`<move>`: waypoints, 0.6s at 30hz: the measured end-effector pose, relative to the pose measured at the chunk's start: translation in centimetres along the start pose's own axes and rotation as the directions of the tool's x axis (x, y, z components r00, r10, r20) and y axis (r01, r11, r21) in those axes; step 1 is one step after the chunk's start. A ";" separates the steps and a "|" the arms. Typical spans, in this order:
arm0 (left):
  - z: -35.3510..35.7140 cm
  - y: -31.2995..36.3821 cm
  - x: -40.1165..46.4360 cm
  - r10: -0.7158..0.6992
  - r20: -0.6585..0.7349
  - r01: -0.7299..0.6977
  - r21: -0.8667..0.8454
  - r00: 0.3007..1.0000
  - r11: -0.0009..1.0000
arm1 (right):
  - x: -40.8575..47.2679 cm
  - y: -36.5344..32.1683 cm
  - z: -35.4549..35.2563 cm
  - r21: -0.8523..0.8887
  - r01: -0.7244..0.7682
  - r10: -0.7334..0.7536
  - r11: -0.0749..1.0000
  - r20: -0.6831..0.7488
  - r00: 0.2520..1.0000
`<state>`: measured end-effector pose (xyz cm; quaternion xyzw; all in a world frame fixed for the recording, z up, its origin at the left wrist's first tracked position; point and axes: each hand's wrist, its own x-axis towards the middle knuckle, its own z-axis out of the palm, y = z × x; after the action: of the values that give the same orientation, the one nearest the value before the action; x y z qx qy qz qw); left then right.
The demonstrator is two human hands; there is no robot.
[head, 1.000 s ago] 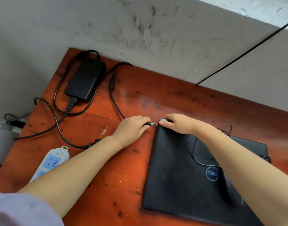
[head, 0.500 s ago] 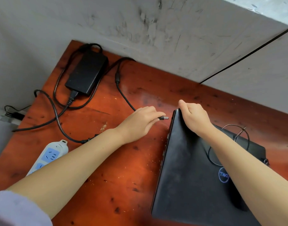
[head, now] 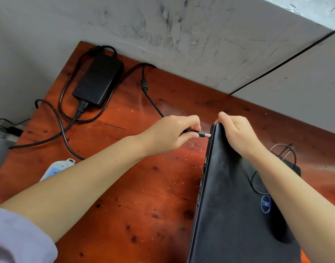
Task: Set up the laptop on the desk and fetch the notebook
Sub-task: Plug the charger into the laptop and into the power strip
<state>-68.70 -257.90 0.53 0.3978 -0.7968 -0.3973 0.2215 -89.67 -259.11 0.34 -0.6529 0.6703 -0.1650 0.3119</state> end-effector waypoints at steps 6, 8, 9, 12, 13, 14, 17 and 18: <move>-1.0 1.1 0.7 -0.031 0.087 0.021 0.124 0.996 0.992 | 0.0 -0.3 0.2 -0.028 0.007 -0.007 1.000 0.000 1.000; -1.1 1.4 1.1 -0.041 0.108 0.019 0.202 0.993 0.979 | 0.0 -0.5 0.6 -0.046 0.019 -0.019 0.999 0.003 1.000; -1.1 1.5 1.3 -0.049 0.120 0.018 0.245 0.992 0.969 | -0.1 -0.6 0.8 -0.048 0.025 -0.025 0.999 0.000 1.000; -0.8 1.7 1.7 -0.096 0.145 0.051 0.285 0.985 0.957 | 0.0 -0.7 1.3 -0.056 0.026 -0.027 0.998 -0.003 1.000; -0.6 1.7 1.7 -0.109 0.145 0.065 0.282 0.983 0.957 | 0.1 -0.7 1.4 -0.070 0.027 -0.028 0.997 -0.006 1.000; -0.3 1.7 1.8 -0.116 0.140 0.072 0.288 0.983 0.955 | 0.2 -0.6 1.5 -0.086 0.031 -0.032 0.996 -0.009 0.999; 0.3 1.3 1.9 -0.121 0.108 0.085 0.295 0.987 0.952 | 0.4 -0.5 2.0 -0.136 0.034 -0.039 0.990 -0.033 0.999; 0.4 1.0 1.9 -0.122 0.110 0.088 0.280 0.986 0.956 | 0.6 -0.4 2.2 -0.151 0.028 -0.034 0.988 -0.041 0.999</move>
<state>-70.60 -258.87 1.18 0.4407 -0.8342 -0.3186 0.0922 -87.98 -259.32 -1.22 -0.6812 0.6771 -0.1327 0.2446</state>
